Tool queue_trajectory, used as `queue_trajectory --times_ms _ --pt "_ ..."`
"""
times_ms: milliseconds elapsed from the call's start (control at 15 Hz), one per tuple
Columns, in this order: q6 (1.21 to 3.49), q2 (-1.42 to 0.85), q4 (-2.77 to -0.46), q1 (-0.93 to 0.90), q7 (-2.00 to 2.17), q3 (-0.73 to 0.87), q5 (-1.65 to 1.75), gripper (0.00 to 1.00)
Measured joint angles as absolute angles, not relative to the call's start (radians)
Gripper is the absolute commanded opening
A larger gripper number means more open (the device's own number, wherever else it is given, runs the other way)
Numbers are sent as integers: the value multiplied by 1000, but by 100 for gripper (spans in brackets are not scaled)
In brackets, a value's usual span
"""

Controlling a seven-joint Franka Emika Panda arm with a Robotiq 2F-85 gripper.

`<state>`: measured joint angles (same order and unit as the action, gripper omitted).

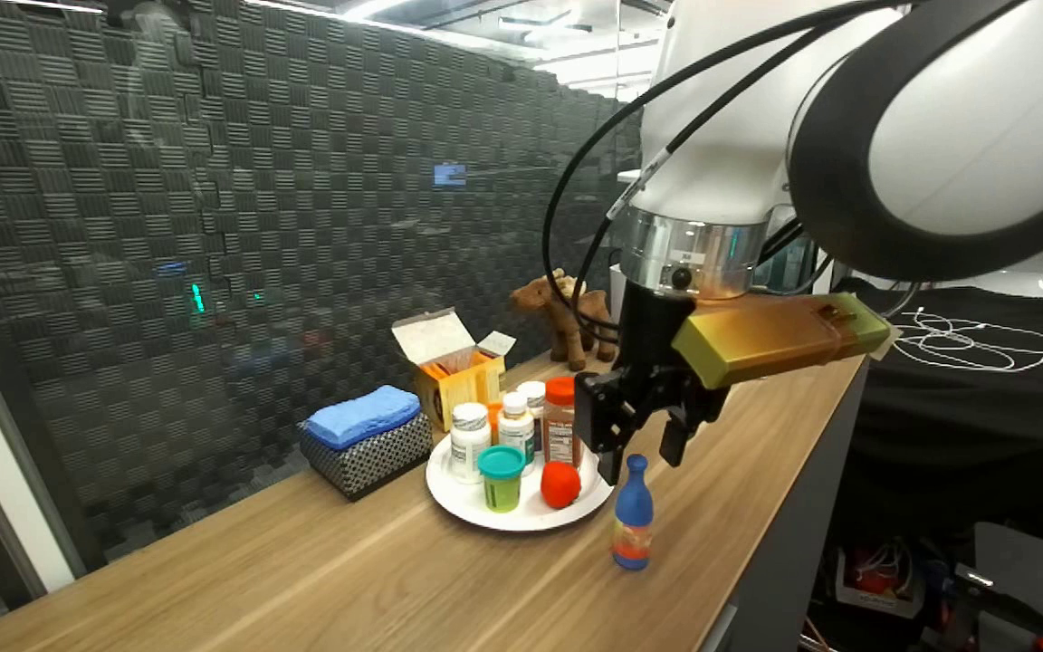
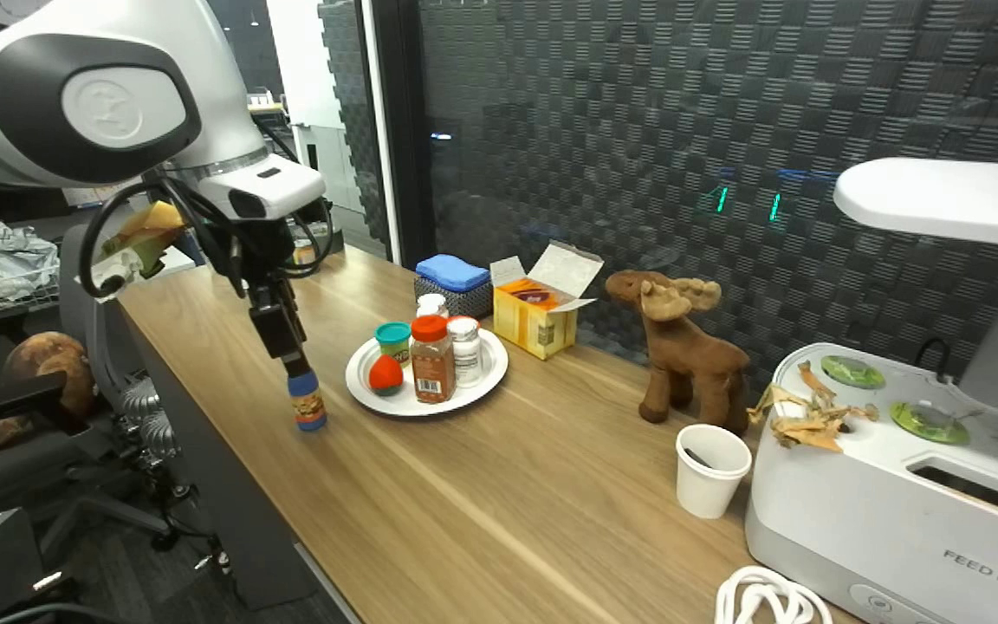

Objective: Pick up all the objects surrounding the white plate and arrange them on the plate

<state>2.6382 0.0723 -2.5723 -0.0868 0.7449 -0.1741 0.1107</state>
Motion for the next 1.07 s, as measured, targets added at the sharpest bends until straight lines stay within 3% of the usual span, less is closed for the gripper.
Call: queue_trajectory --times_ms 333,467,1067 --pt "2638 62 -2567 -87 745 -174 111 3" --pt "2638 58 -2564 -87 745 -174 111 7" --pt "2510 54 -2460 -108 776 -186 166 5"
